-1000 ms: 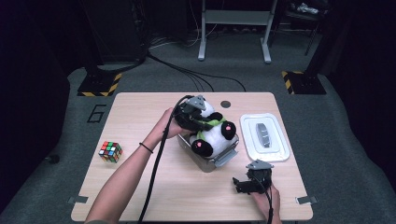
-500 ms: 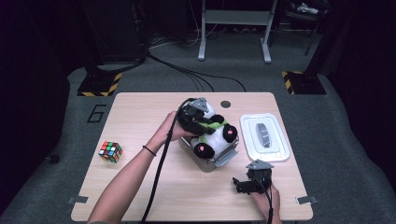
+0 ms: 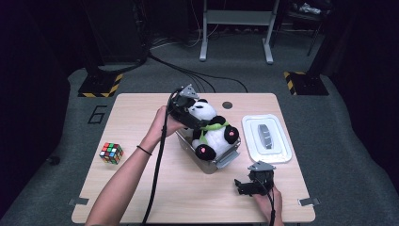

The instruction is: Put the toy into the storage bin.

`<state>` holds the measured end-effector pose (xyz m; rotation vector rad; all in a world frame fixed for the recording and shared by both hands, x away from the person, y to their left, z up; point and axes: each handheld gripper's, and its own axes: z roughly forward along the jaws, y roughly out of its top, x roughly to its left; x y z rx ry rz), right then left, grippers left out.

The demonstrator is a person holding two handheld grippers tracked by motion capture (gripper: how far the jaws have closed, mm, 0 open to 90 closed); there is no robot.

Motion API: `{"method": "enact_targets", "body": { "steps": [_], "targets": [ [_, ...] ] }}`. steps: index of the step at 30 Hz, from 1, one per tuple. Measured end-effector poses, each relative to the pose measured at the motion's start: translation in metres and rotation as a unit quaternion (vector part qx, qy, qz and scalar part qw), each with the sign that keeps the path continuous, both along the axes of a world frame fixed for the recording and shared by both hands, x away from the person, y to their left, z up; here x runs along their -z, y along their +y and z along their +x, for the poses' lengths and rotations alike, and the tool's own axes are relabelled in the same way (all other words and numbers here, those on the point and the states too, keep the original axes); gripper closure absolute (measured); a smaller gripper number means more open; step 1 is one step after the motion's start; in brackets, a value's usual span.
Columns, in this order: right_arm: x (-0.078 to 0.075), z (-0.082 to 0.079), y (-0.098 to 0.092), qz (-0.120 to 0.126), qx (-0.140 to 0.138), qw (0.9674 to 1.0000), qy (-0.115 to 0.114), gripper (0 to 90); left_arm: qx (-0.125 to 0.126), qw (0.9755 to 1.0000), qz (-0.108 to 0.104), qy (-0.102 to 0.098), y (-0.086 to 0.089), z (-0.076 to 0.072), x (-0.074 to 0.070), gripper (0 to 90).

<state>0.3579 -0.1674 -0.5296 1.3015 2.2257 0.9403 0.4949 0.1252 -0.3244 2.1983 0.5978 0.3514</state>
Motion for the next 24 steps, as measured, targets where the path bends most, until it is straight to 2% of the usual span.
{"method": "enact_targets", "body": {
  "steps": [6,11,15,17,18,22,24],
  "targets": [
    [0.000,0.000,0.000,0.000,0.000,1.0000,0.000,0.0,-0.021,0.9993,0.001,0.029,0.001,0.016,0.018,4.2],
    [0.000,0.000,0.000,0.000,0.000,1.0000,0.000,0.0,-0.035,0.9985,0.020,0.037,-0.001,0.022,0.031,5.7],
    [0.000,0.000,0.000,0.000,0.000,1.0000,0.000,0.0,-0.044,0.9972,0.020,0.058,0.000,0.032,0.045,5.9],
    [0.000,0.000,0.000,0.000,0.000,1.0000,0.000,0.0,-0.047,0.9970,0.012,0.060,0.000,0.032,0.045,5.8],
    [0.000,0.000,0.000,0.000,0.000,1.0000,0.000,0.0,-0.047,0.9975,0.010,0.052,0.001,0.030,0.041,5.7],
    [0.000,0.000,0.000,-0.001,0.000,1.0000,0.000,0.0,-0.035,0.9990,-0.012,0.024,-0.002,0.012,0.020,3.5],
    [0.000,0.000,0.000,0.000,0.000,1.0000,0.000,0.0,-0.023,0.9993,-0.011,0.026,-0.008,0.004,0.016,3.2]
  ]
}}
